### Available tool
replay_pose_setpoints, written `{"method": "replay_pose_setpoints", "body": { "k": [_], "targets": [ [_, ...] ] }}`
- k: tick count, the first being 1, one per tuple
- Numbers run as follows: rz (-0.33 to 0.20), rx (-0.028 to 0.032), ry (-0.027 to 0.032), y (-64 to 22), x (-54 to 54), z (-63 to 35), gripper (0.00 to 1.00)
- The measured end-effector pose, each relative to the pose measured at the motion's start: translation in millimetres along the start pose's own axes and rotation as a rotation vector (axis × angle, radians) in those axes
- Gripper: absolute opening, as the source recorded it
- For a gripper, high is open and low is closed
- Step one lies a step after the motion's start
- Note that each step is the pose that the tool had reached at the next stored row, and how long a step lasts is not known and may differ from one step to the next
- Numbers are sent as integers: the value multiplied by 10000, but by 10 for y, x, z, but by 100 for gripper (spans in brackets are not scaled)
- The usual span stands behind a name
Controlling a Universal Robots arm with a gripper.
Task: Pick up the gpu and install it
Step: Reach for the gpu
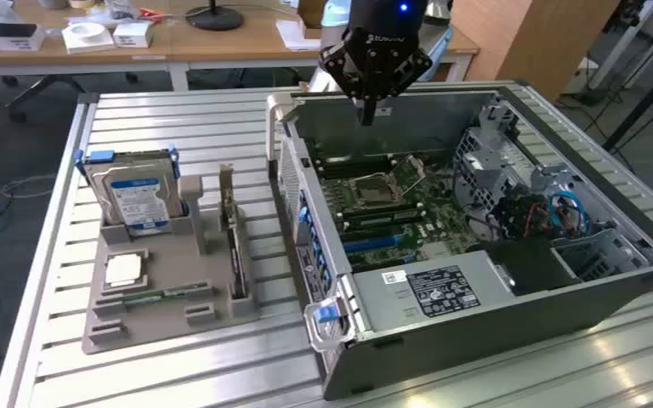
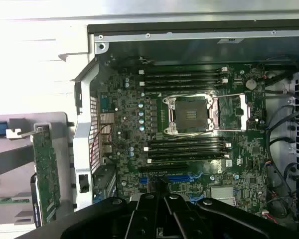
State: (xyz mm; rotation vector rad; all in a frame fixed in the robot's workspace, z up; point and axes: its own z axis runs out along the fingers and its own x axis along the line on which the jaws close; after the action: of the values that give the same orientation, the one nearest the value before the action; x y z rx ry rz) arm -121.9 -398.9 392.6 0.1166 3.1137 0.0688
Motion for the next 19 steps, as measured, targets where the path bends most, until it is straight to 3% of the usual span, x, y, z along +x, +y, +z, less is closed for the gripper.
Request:
{"method": "replay_pose_setpoints", "body": {
  "k": [14, 19],
  "targets": [
    [1, -3, -3, -1, 9, 2, 10],
    [-4, -4, -56, -18, 183, -4, 10]
  ]
}}
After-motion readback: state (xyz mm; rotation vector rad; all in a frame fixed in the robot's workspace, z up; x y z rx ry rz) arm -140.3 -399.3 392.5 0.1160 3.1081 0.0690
